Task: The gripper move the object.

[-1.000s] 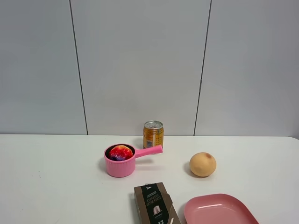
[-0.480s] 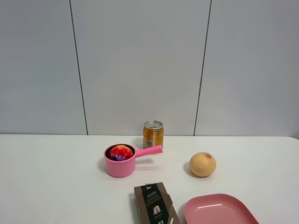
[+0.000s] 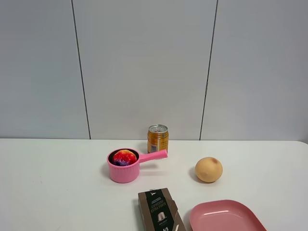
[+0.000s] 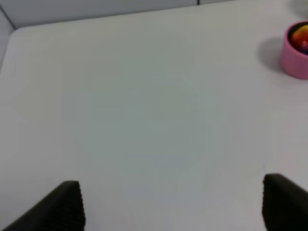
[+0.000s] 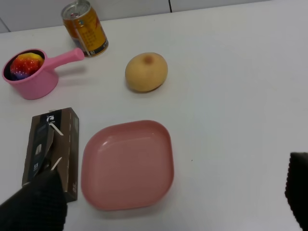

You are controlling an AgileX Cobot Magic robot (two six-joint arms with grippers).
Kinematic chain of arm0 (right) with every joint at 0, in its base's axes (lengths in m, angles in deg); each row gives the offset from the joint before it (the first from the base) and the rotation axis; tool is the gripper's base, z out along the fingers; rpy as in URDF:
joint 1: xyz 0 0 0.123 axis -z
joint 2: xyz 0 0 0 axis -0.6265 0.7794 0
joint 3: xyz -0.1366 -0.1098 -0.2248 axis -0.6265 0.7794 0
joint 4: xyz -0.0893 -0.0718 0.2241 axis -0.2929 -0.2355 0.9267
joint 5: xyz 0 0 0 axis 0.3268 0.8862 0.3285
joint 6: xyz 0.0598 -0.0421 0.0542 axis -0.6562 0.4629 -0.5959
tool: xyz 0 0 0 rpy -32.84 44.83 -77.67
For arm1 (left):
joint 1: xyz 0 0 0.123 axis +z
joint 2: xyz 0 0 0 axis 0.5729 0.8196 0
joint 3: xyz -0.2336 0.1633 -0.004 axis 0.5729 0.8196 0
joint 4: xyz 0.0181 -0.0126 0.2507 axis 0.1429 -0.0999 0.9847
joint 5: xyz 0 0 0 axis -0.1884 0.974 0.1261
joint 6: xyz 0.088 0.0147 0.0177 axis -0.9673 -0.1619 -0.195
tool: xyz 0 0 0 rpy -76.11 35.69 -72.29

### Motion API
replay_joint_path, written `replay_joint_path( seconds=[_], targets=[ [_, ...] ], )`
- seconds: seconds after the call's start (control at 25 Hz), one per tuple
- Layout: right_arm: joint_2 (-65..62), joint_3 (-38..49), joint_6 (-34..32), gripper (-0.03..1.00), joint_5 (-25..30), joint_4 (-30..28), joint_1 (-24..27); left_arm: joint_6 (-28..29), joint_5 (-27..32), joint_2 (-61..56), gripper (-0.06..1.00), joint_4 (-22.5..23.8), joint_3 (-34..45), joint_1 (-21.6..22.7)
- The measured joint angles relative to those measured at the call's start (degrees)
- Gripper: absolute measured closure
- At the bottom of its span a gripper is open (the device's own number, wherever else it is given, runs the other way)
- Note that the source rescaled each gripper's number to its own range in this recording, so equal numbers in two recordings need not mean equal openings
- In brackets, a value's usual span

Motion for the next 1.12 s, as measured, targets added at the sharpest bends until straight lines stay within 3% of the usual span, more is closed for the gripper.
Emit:
replay_joint_path(
  seconds=[0.32, 0.72, 1.12],
  targets=[
    [0.0, 0.0, 0.0, -0.03, 0.0, 0.0, 0.0, 2.9, 2.4, -7.3, 0.55, 2.3, 7.6, -0.2],
    [0.0, 0.0, 0.0, -0.03, 0.0, 0.0, 0.0, -0.3, -1.1, -9.7, 0.55, 3.0, 9.5, -2.1],
    [0.0, 0.0, 0.0, -0.03, 0.0, 0.0, 0.0, 0.4, -1.4, -9.7, 0.56, 3.7, 9.5, -4.0]
  ],
)
